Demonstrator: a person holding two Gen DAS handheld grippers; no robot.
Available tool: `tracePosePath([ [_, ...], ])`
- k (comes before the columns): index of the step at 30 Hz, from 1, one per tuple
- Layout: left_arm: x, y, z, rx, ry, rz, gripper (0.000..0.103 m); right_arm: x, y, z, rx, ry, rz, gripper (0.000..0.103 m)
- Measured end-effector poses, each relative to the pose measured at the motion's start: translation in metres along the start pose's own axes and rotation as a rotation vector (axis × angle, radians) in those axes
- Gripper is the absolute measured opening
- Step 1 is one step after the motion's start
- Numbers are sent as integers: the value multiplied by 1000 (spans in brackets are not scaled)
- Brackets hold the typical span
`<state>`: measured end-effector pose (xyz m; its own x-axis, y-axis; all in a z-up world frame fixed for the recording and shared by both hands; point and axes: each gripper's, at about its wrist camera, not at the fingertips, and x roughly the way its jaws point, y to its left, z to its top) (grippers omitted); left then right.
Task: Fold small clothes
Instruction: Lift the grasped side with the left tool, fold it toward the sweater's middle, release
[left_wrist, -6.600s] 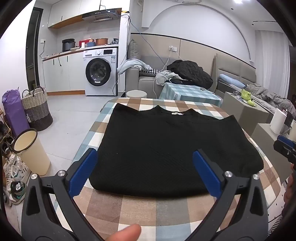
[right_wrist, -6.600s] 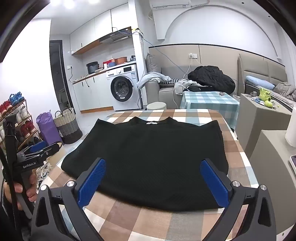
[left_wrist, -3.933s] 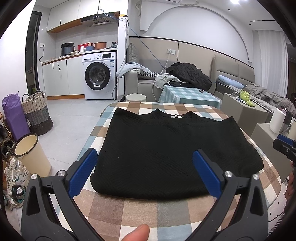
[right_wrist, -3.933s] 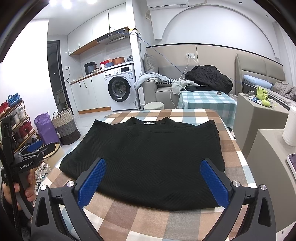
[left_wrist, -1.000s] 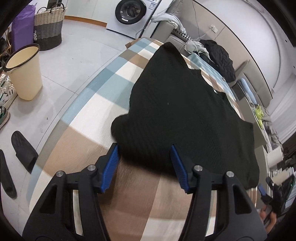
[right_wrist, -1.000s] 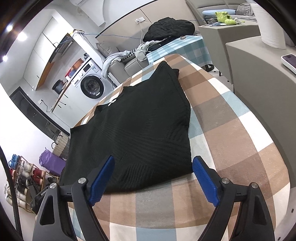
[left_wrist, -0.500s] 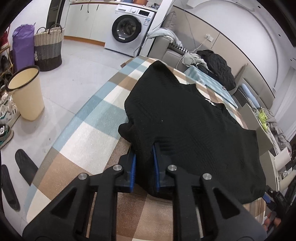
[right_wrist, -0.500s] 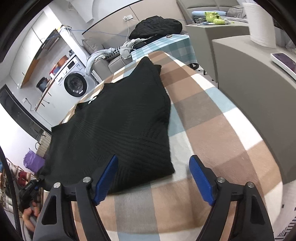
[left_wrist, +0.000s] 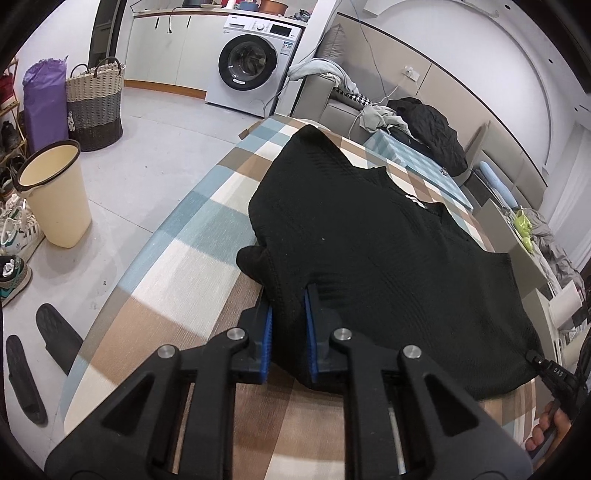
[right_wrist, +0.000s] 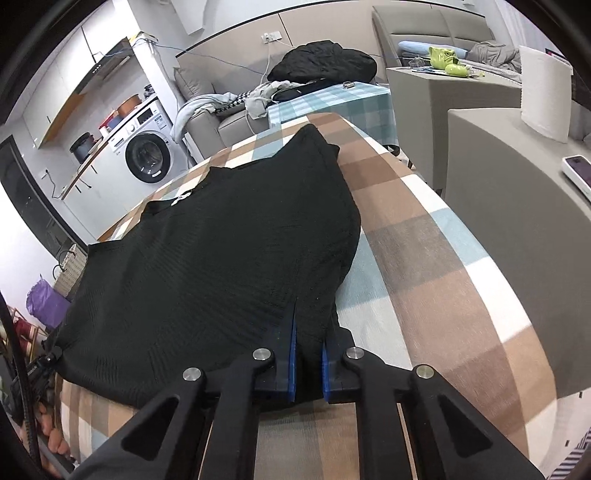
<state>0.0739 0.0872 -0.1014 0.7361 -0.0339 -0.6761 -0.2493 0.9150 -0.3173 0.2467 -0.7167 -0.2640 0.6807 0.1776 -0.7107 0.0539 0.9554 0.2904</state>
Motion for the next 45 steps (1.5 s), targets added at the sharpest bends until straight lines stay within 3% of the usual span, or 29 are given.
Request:
tracePosePath([
  [12,-43,21,-46,-8,33,-9,12,-32,-8,-29,-68,25,-36,11],
  [14,-45,19,-48,3,34,-5,13,-35,-9,-25,-55,11,-23,16],
  [17,-48,17,-48,12,33,3,15,-41,-9,-23,-44,-10,-28,38],
  [18,-48,17,-48,9,36,12,20,-44,-9,-22,-42,-22,-28,45],
  [22,-47,22,-48,-2,55,32,48,-59,-11,-21,-21,-80,-44,51],
  [26,-46,28,-46,-2,48,62,52,-73,-7,-18,-7,-146,-19,59],
  [30,-38,36,-43,-38,54,40,52,-72,7,-17,-38,-147,1,61],
  [32,-36,37,-41,-56,48,29,50,-67,15,-17,-47,-130,14,61],
  [34,-34,35,-38,-62,36,11,24,-61,23,-18,-56,-118,33,61],
  [36,-32,30,-35,-56,27,-10,11,-55,31,-19,-70,-105,44,61],
  [41,-53,15,-28,3,-60,-11,10,-47,49,-21,-116,-82,77,61],
  [45,-52,14,-27,5,-46,-3,10,-40,51,-24,-124,-61,87,63],
])
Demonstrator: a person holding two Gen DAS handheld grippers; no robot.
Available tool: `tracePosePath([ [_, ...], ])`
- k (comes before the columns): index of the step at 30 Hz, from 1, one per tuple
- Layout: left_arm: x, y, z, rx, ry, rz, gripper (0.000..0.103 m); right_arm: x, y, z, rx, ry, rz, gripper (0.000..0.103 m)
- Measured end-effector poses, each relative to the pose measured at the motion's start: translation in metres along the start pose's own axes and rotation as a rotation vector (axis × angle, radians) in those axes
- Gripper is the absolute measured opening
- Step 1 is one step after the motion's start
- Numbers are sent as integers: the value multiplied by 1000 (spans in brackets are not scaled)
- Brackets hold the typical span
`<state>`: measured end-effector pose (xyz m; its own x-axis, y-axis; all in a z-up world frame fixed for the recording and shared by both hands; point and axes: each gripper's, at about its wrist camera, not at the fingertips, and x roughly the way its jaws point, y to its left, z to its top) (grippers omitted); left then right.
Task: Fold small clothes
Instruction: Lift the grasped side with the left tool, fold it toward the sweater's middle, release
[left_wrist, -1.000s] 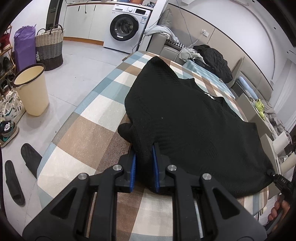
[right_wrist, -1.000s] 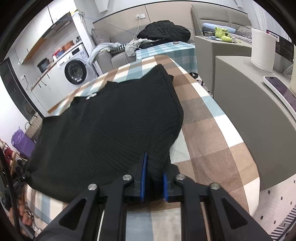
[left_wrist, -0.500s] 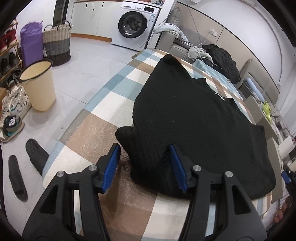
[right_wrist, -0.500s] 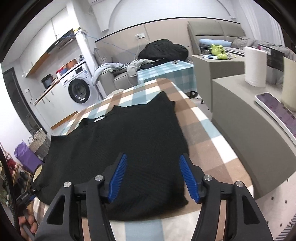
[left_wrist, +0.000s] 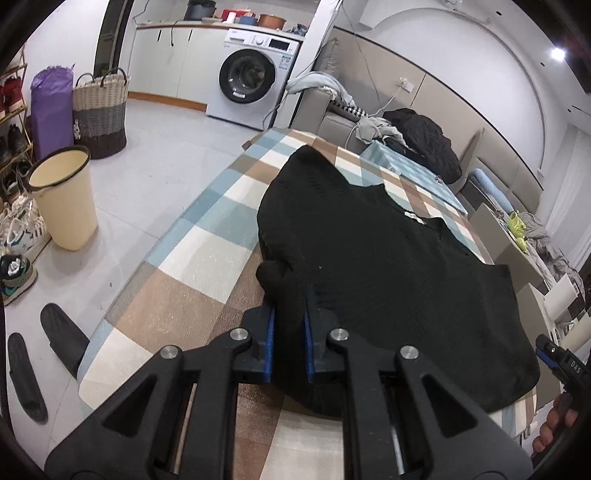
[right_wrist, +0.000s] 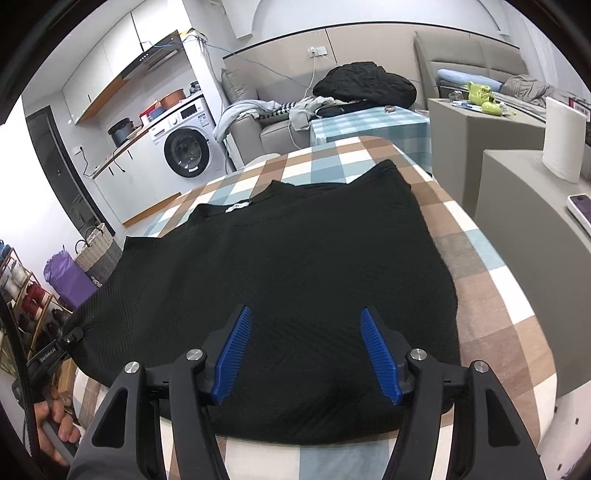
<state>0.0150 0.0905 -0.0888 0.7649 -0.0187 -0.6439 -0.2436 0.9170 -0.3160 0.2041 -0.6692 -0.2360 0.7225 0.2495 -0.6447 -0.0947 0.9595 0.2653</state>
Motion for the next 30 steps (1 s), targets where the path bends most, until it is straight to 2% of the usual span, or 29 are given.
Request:
tracePosePath([
  [5,0,-5,4,17,2,10,10,0,-7,-5,25,14,-1,63],
  [10,-8,-23,12,88,-24,19,10,-2,-14,-9,42,22,-1,63],
  [16,-19,-56,21,179,-66,-15,7,1,-17,-10,49,36,7,64],
  [22,-23,-97,23,269,-73,-71,7,12,-24,-15,65,85,-1,65],
  [26,-27,-127,20,340,-78,-131,7,10,-28,-15,68,83,-5,65],
  [30,-29,-180,14,426,-77,-245,7,5,-32,-12,72,74,-13,65],
])
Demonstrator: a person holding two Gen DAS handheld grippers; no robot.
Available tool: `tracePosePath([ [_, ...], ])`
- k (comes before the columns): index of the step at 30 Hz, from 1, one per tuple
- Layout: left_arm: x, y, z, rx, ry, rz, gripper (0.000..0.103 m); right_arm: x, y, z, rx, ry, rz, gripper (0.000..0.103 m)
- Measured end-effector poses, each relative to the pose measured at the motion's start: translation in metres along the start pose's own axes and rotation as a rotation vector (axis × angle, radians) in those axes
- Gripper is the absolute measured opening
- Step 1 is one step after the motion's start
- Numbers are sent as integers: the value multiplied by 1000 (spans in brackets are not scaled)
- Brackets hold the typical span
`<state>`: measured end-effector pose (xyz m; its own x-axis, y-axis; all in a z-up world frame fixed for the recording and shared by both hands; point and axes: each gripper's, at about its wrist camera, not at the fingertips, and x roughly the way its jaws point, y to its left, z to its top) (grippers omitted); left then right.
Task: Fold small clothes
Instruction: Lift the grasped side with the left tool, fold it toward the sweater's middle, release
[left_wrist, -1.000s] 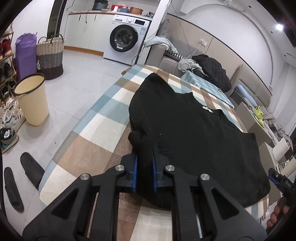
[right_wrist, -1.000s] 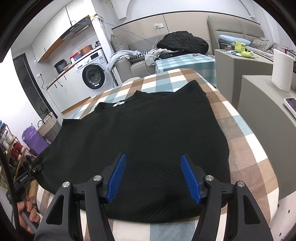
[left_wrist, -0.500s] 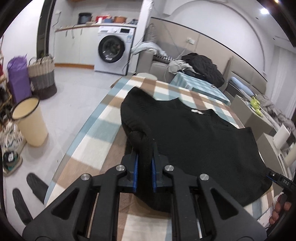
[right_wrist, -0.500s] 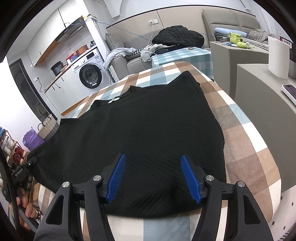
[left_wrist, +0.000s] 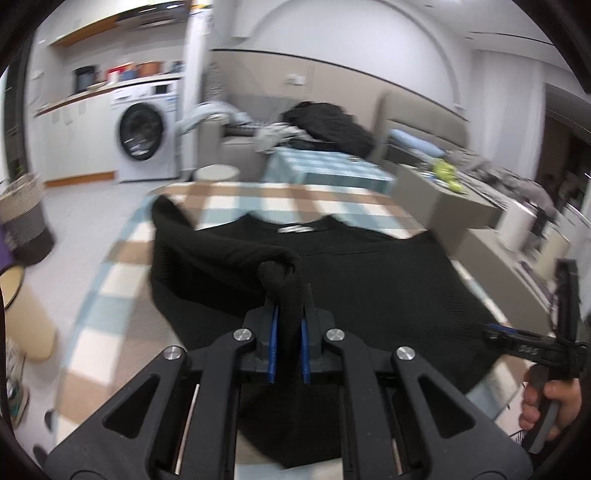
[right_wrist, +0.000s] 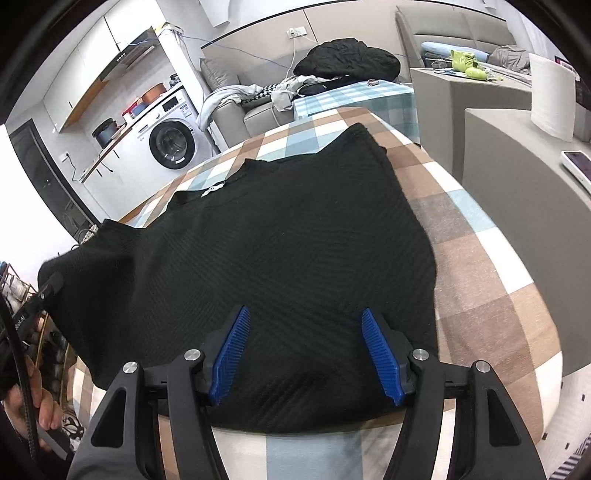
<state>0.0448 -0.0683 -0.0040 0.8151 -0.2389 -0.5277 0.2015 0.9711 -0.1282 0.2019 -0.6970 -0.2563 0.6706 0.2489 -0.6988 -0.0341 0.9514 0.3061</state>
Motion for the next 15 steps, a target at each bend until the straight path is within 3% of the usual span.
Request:
tracePosePath([
  [6,17,-88,11,99,8,-209,7,-20,-10,2,12,-27,-38,65],
  [11,37,-156,-15,159,126,-446,8,-36,-23,2,38,-56,-82,68],
  [15,41,-164,-38,115,254,-471,26,-40,-30,2,61,-57,-84,68],
])
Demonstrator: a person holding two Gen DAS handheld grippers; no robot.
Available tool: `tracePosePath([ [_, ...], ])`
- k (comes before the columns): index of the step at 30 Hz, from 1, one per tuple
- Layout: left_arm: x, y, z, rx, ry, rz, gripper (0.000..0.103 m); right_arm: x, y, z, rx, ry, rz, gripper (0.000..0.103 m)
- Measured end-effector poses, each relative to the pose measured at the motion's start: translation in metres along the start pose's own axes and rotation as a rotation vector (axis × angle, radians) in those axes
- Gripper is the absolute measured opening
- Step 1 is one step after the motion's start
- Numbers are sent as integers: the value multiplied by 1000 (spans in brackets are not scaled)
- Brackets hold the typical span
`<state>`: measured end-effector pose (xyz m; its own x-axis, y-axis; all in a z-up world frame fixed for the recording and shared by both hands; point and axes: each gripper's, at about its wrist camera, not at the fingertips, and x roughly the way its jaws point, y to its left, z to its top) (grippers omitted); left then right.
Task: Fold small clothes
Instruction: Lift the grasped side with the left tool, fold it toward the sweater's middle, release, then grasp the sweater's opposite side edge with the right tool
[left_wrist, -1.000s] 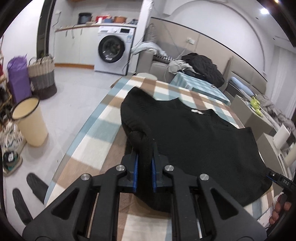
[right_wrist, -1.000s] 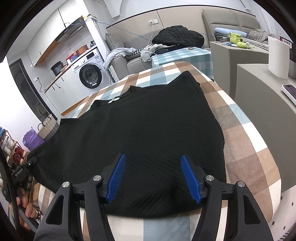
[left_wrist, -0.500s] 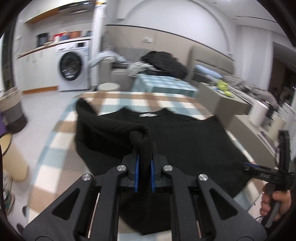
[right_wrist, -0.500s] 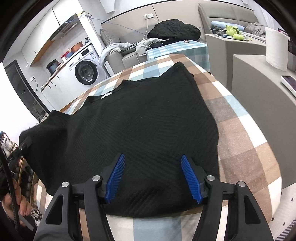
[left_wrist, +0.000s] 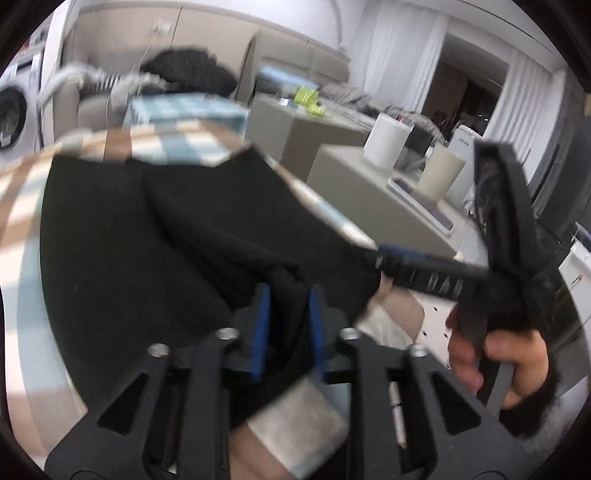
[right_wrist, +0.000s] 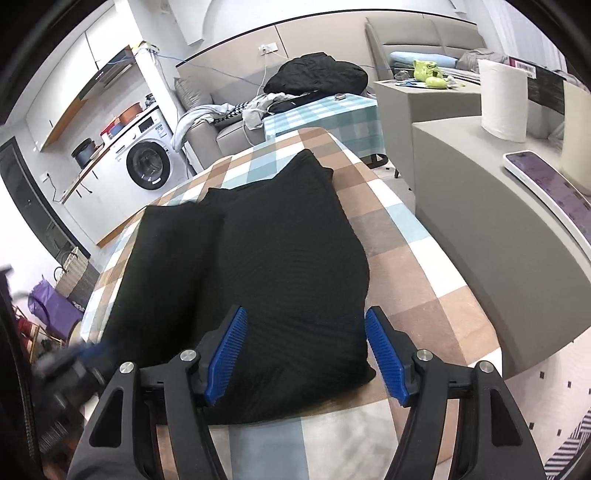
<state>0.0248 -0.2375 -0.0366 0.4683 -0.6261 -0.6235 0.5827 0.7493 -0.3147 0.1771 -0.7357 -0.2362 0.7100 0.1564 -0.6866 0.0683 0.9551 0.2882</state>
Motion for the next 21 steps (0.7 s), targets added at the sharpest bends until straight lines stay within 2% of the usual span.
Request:
tracePosePath([
  [2,-15,5,-7,-29,-38,-29,35,-2,0,1,1,1,17,68],
  [4,-37,13,-14,-56,-90,-9,63,-3,1,3,3,4,40,68],
  [5,-47,16,-16,-65,-119,9,65,-2,3,4,7,9,67,68],
  [7,-68,28,-21,-80,-162,79,67,0,7,5,10,28,122,68],
  [10,-78,54,-26,-112,-172,173,67,8,15,5,16,70,203,68],
  [12,-79,72,-31,-152,-157,232,67,17,22,2,8,103,194,68],
  [14,-79,82,-35,-181,-146,262,67,26,31,-1,-20,138,172,68],
  [15,-83,99,-37,-192,-142,268,67,27,33,-2,-24,143,182,68],
  [18,-86,116,-44,-214,-132,275,67,33,42,-6,-43,166,209,68],
  [20,-88,117,-46,-217,-130,281,67,46,48,-7,-58,197,208,56],
  [21,-89,118,-47,-216,-130,281,67,51,51,-7,-73,208,197,41],
])
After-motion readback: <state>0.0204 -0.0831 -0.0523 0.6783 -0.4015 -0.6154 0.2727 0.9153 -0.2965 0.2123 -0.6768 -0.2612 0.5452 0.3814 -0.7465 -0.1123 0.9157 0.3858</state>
